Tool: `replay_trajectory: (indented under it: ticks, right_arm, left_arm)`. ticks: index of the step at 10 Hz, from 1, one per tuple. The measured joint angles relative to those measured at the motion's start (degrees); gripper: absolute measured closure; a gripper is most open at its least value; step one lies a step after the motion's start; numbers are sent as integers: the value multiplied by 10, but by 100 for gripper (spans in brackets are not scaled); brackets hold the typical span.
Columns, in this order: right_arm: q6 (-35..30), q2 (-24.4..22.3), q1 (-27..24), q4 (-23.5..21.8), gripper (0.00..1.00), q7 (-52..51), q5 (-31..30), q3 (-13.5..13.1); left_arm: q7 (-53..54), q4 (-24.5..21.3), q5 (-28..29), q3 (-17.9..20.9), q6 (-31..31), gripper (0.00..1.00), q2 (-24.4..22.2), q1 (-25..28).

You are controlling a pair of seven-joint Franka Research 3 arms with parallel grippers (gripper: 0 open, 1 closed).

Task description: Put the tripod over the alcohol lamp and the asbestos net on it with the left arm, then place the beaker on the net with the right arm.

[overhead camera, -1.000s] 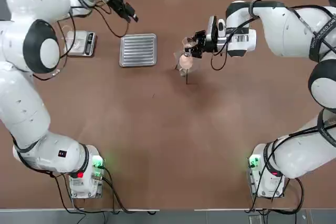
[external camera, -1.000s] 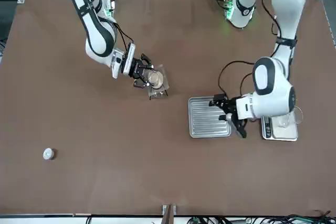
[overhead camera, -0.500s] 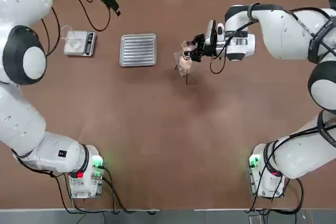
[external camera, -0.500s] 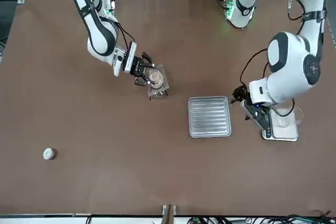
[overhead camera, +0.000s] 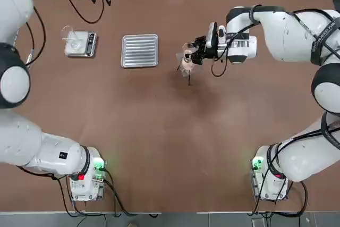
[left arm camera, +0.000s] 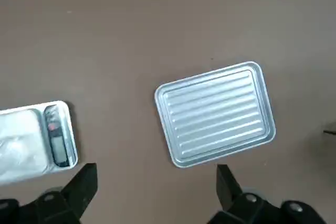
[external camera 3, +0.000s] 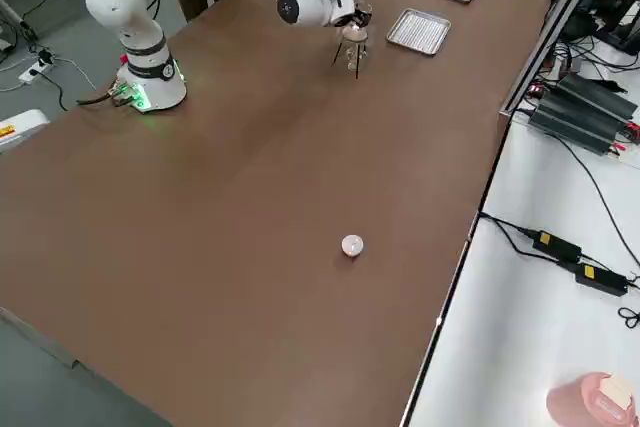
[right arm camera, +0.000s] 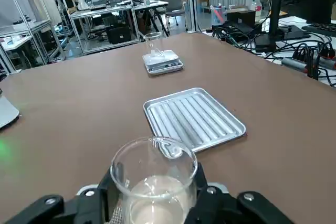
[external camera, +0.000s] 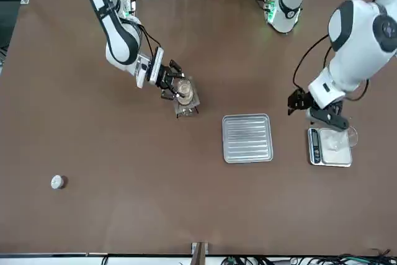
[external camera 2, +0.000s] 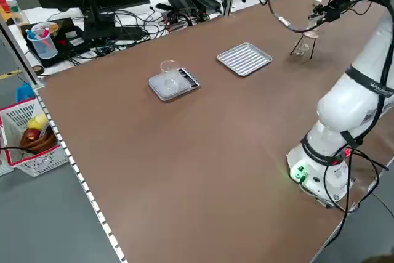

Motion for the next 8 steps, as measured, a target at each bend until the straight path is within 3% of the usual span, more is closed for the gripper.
replay_trajectory:
  ticks: [2, 5, 8]
  right_arm:
    - [7, 0, 0, -2, 42, -6, 0, 0]
    - [9, 3, 0, -2, 42, -8, 1, 0]
    - [9, 10, 2, -1, 42, -12, 4, 0]
  left_arm:
    - [-40, 0, 11, 1, -52, 0, -34, 2]
    - [-71, 83, 40, 1, -154, 0, -28, 3]
    - [-73, 124, 41, 4, -166, 0, -19, 12]
